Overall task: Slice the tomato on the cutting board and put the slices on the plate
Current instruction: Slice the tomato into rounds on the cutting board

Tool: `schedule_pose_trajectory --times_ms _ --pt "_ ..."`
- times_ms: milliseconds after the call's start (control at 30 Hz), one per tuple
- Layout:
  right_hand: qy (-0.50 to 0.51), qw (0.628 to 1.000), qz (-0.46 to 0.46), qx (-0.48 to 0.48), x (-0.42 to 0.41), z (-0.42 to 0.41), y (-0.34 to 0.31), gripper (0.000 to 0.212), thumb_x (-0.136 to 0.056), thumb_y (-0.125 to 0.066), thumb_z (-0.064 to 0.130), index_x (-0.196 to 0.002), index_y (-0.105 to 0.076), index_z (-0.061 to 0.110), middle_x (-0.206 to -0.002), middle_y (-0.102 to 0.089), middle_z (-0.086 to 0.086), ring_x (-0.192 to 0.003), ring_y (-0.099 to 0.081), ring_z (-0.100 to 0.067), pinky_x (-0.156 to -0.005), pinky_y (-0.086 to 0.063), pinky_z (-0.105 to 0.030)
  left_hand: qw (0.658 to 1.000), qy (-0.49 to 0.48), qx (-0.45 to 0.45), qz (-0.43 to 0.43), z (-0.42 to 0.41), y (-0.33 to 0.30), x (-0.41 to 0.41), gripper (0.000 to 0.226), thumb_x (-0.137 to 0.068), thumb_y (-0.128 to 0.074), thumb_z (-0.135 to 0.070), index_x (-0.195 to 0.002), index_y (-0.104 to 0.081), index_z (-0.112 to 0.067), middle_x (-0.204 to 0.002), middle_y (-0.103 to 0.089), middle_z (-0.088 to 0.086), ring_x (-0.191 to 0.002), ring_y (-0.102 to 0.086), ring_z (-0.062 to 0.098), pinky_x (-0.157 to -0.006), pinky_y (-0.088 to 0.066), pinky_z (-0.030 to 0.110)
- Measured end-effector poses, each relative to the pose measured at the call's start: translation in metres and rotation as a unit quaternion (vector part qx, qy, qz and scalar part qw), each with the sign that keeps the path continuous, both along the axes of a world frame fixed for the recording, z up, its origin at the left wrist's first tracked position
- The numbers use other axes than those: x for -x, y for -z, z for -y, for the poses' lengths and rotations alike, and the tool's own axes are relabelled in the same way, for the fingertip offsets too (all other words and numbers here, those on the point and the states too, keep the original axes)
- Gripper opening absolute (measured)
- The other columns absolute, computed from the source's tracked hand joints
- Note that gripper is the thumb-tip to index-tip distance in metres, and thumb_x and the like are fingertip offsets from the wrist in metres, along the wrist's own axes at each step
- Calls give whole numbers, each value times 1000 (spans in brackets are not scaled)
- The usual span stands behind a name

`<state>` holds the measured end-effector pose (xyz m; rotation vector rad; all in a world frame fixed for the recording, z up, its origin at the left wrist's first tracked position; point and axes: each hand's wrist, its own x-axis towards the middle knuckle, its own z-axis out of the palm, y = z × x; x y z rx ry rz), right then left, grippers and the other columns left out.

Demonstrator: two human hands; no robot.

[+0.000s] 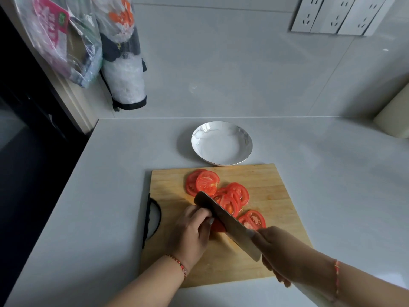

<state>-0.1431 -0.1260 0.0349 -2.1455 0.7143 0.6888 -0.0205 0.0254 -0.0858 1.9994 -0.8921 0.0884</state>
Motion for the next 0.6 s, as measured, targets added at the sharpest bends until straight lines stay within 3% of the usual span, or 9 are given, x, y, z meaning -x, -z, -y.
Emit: schedule_pose_trajectory --times_ms 133,333,467,533,600 --pt "-13 998 59 16 -25 -10 9 47 -98 -26 46 -80 -50 10 -61 -53 -7 -38 -50 -11 -44 -49 -26 1000 4 -1 1 0 1 0 10 -87 -52 -27 -91 -61 -25 -90 -54 -10 -77 -54 4 -68 -39 6" --pt "-48 988 132 64 -30 -21 21 38 -101 -25 40 -84 -49 16 -60 -46 5 -47 -43 -7 -50 -36 -22 1000 7 1 19 -3 0 3 13 -88 -53 -26 -93 -63 -23 -90 -56 -7 -77 -57 8 -65 -46 18" --pt "-25 993 111 10 -28 -20 21 32 -100 -26 43 -78 -46 30 -59 -49 3 -42 -48 -8 -44 -44 -24 1000 4 -3 22 -4 -2 4 13 -88 -53 -28 -95 -63 -24 -91 -57 -7 -78 -57 7 -64 -48 20" --pt "1 996 87 -27 -32 -17 21 30 -100 -24 44 -93 -52 34 -60 -50 -2 -39 -50 -11 -37 -46 -23 1000 4 -1 18 -5 -1 4 14 -88 -52 -27 -96 -63 -23 -92 -58 -7 -79 -58 8 -65 -49 20" --pt "26 996 78 -42 -34 -13 23 44 -99 -23 45 -106 -57 17 -59 -50 -3 -37 -49 -11 -37 -45 -23 1000 8 4 18 -5 -1 4 15 -87 -53 -25 -97 -64 -22 -93 -59 -5 -81 -58 8 -69 -50 19"
